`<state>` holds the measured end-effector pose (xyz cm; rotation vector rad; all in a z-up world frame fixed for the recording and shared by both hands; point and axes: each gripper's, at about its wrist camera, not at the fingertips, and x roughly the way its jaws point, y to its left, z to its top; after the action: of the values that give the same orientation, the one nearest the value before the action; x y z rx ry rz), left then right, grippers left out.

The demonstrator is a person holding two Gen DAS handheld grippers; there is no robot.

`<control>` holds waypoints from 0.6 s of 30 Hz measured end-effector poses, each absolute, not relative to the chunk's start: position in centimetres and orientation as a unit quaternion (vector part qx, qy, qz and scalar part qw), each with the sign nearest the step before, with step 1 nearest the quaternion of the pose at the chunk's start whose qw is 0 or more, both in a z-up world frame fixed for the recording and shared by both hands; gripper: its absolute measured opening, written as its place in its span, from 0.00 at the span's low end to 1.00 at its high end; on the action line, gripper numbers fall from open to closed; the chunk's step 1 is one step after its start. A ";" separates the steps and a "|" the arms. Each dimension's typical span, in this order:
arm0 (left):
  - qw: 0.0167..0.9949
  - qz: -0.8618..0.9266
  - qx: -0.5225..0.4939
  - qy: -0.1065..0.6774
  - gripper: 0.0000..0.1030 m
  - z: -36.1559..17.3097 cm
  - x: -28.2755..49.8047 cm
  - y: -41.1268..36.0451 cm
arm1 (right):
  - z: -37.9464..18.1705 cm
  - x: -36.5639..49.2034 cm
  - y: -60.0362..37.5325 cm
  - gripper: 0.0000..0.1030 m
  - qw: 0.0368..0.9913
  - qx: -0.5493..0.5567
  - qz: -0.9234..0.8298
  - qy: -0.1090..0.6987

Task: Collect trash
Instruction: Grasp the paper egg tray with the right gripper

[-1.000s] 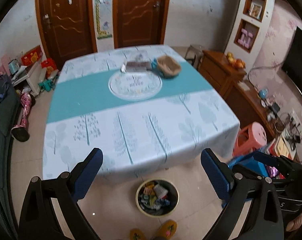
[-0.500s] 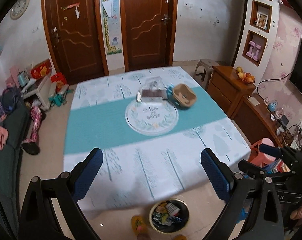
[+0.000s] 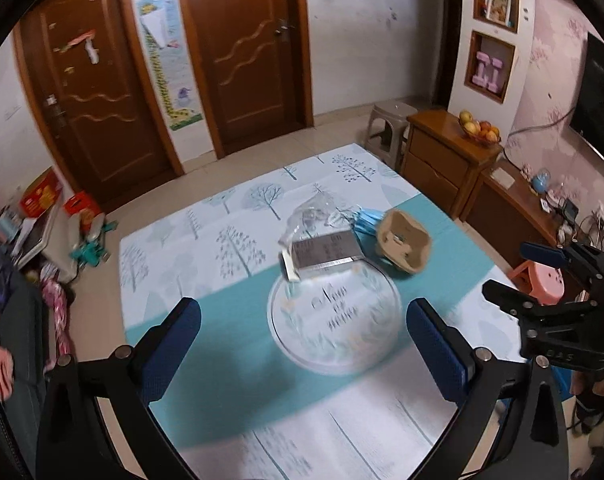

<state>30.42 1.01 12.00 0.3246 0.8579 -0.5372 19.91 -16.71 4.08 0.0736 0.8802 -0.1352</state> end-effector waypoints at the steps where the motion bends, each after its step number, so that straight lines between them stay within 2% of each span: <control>1: 0.858 -0.262 0.158 0.414 0.99 11.5 32.1 0.6 | 3.2 21.6 -16.8 0.74 0.898 0.033 -0.074 0.433; 5: 0.838 -0.281 0.176 0.434 0.99 8.5 38.2 -1.4 | -0.9 26.9 -17.3 0.61 0.878 0.035 -0.092 0.469; 9: 0.815 -0.297 0.206 0.453 0.99 5.1 42.9 -3.9 | -5.3 30.8 -17.8 0.53 0.854 0.029 -0.116 0.506; 14: 0.795 -0.311 0.233 0.465 0.99 2.0 47.2 -6.6 | -8.9 33.6 -18.0 0.50 0.838 0.015 -0.140 0.528; 16: 0.788 -0.315 0.239 0.472 0.99 0.7 48.8 -7.8 | -9.7 34.4 -18.2 0.45 0.834 0.010 -0.146 0.532; 18: 0.779 -0.321 0.244 0.480 0.99 -0.5 50.3 -9.1 | -10.3 35.1 -18.4 0.33 0.833 0.015 -0.146 0.534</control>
<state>50.33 -9.11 -0.47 0.5276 1.0378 -0.6950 35.13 -18.39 -10.32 0.0324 1.1325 -0.3089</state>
